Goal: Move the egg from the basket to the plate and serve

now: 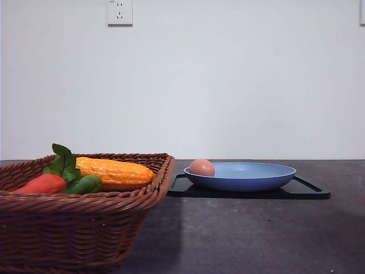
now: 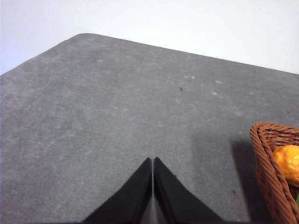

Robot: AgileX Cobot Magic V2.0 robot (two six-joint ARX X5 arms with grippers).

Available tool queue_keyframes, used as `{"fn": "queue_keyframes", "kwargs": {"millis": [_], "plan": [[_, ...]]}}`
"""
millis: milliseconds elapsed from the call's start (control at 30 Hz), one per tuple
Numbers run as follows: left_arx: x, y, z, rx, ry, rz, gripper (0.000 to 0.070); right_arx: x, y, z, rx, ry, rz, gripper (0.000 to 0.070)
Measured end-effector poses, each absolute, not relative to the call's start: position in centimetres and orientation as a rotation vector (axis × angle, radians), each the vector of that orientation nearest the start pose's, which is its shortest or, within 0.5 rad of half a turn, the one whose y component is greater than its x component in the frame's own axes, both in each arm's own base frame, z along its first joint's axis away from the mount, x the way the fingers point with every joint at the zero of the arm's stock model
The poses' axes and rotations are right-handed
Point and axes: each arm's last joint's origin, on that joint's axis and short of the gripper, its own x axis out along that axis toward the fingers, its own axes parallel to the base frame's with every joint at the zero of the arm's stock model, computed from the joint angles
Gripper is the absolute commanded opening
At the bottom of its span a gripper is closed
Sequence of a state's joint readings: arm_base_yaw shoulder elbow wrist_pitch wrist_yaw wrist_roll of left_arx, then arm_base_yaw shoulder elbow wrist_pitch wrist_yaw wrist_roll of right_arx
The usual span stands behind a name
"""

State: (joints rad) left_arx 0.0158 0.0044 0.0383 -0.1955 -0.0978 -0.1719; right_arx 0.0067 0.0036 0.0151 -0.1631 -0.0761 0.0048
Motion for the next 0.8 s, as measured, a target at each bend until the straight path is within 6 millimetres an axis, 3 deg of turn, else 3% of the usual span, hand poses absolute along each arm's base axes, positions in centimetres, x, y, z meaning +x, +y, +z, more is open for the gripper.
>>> {"fn": "queue_keyframes", "kwargs": {"millis": [800], "plan": [[9.41,0.43,15.74,-0.165,0.151,0.127,0.0,9.58,0.28,15.27,0.01,0.152,0.082,0.0]]}}
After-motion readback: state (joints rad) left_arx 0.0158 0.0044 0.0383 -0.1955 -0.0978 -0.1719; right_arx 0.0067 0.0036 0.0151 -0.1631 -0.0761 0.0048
